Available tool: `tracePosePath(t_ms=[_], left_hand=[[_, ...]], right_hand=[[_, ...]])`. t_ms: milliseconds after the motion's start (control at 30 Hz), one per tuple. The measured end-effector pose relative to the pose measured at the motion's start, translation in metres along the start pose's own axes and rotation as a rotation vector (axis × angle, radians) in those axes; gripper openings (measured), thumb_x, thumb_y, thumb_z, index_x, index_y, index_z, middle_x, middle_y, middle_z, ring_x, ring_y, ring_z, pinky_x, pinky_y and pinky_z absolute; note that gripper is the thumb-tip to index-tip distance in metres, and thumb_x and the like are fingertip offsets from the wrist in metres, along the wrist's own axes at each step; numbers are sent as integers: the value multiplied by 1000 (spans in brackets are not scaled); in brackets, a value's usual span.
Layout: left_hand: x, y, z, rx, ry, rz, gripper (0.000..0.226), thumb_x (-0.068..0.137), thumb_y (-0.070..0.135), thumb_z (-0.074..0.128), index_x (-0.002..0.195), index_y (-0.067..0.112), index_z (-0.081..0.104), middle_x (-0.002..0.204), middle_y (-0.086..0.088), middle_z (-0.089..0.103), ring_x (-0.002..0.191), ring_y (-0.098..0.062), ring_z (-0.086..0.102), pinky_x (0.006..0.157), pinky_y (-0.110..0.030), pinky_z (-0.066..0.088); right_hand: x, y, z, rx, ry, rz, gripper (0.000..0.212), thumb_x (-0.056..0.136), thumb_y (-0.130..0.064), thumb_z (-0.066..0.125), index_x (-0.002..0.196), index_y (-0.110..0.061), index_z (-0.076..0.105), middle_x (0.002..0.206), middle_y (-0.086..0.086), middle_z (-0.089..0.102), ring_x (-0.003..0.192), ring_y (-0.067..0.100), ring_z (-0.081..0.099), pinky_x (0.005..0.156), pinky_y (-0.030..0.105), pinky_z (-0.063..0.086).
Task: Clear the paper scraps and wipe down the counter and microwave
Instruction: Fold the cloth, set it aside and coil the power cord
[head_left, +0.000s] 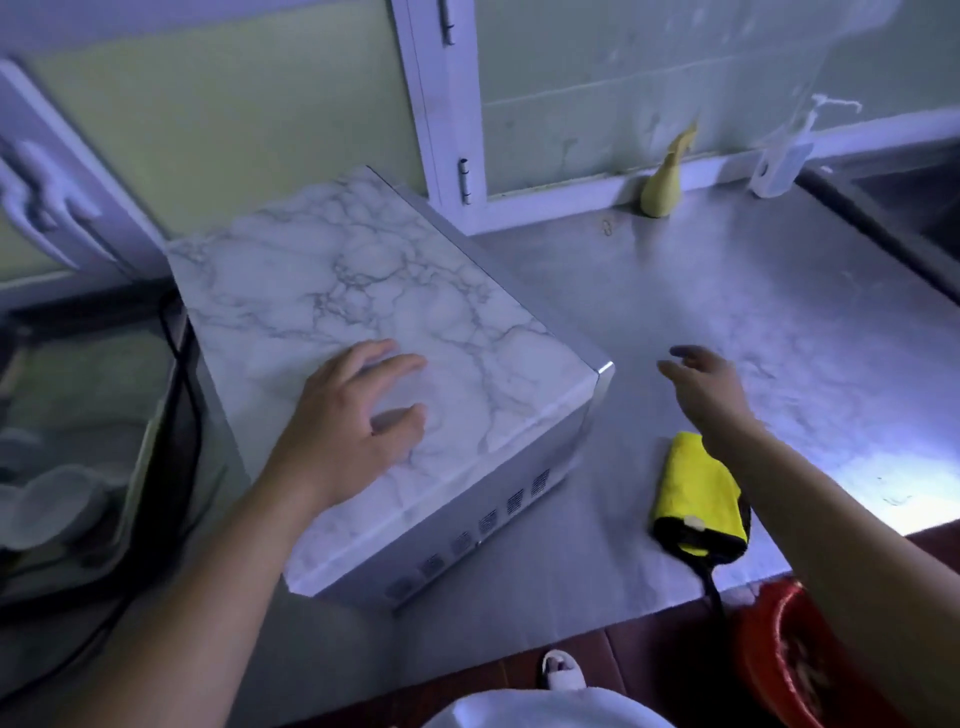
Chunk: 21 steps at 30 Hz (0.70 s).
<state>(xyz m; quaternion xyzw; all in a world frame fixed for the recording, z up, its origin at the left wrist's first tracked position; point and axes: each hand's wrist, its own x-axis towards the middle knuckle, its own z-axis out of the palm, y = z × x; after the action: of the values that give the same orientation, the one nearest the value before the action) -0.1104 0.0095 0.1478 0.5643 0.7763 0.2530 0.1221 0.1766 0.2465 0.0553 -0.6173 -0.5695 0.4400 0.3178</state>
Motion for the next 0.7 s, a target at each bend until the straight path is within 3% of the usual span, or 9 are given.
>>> tracePosePath(t_ms=[67,133,200,300,433,600,700], left_hand=[[-2,2,0,-122,51,-27,33,89,34,67,122,30,68,138,13,51,133,-9,44,114,-29,33],[-12,6,-3,-368,122,-99,25,93,12,65,108,29,74,122,16,65,116,-6,60,99,-23,48],[-31,6,-11,-590,275,-132,26,94,8,60,100,29,75,105,11,74,99,-7,69,83,-18,52],[-72,-9,-19,-770,584,-130,25,91,6,55,96,20,76,93,-3,77,86,-16,73,78,-20,55],[-133,-74,-19,-907,855,-438,35,93,-6,52,84,17,76,79,-6,75,73,-15,70,69,-21,56],[-230,-172,-10,-778,861,-910,30,92,-5,54,81,16,72,74,-3,70,76,-23,64,63,-20,53],[-282,-224,-5,-638,743,-1112,20,93,4,58,80,16,68,84,-10,68,87,-27,63,79,-36,52]], right_hand=[[-16,-43,15,46,-106,-206,13,92,-16,66,103,-20,72,101,5,73,74,10,60,60,12,44],[-45,-85,31,95,-214,-392,10,90,-20,64,93,-25,72,93,-10,73,86,7,65,77,18,47],[-84,-120,45,116,-332,-552,15,87,-28,60,96,-26,73,94,-17,73,95,3,66,88,24,47],[-146,-150,67,34,-559,-746,20,89,-37,58,102,-32,72,107,-24,70,100,0,65,85,9,45],[-203,-168,109,-96,-844,-897,13,94,-28,63,103,-31,72,113,-21,67,108,-7,58,87,1,34],[-254,-194,165,-298,-1068,-1053,20,95,-25,64,113,-22,72,121,-9,64,107,6,61,96,22,43],[-290,-201,197,-328,-1221,-1090,19,96,-27,64,113,-25,71,118,-13,64,83,-13,62,73,6,42]])
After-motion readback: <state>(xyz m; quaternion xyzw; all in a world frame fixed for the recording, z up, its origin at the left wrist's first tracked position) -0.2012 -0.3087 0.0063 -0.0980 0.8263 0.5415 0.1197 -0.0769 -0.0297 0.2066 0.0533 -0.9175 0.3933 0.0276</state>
